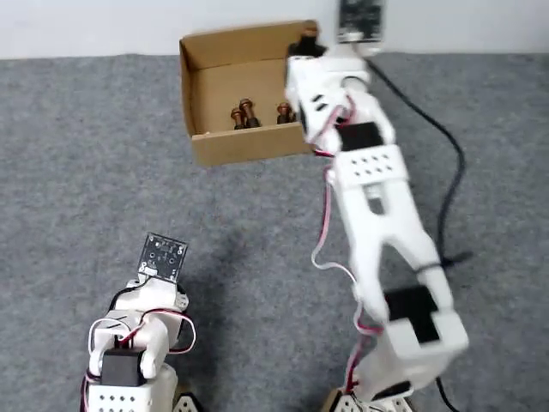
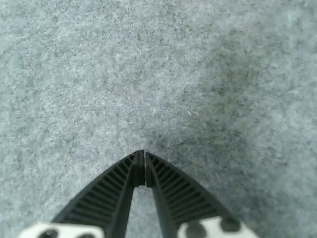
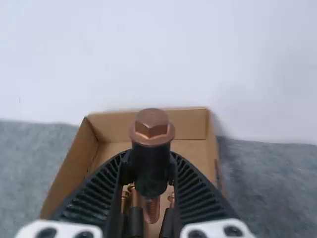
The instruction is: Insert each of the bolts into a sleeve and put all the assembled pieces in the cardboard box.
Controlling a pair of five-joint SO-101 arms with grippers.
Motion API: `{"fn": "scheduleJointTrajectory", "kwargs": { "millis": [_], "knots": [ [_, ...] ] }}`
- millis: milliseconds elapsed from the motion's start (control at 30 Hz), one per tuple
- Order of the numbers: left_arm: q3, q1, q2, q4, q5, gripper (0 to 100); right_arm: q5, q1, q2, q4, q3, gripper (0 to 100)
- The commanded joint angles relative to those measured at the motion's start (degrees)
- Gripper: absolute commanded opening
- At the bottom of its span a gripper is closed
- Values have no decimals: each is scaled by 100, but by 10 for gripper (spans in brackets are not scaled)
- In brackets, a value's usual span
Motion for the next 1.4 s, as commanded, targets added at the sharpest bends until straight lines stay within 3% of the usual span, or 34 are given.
{"fn": "scheduleJointTrajectory", "kwargs": {
  "millis": [0,300,533,767,900,1067,1367],
  "knots": [
    [-13,-9,-35,44,-35,6,308,-198,585,-259,-862,8],
    [-13,-9,-35,44,-35,6,448,-365,2246,-215,-1538,9],
    [-13,-9,-35,44,-35,6,466,-347,2659,-31,-1591,12],
    [-13,-9,-35,44,-35,6,466,-374,2624,760,-1600,213],
    [-13,-9,-35,44,-35,6,466,-374,2360,884,-1600,170],
    [-13,-9,-35,44,-35,6,466,-374,1851,1191,-1600,2],
    [-13,-9,-35,44,-35,6,440,-374,760,3424,-1591,9]
  ]
}}
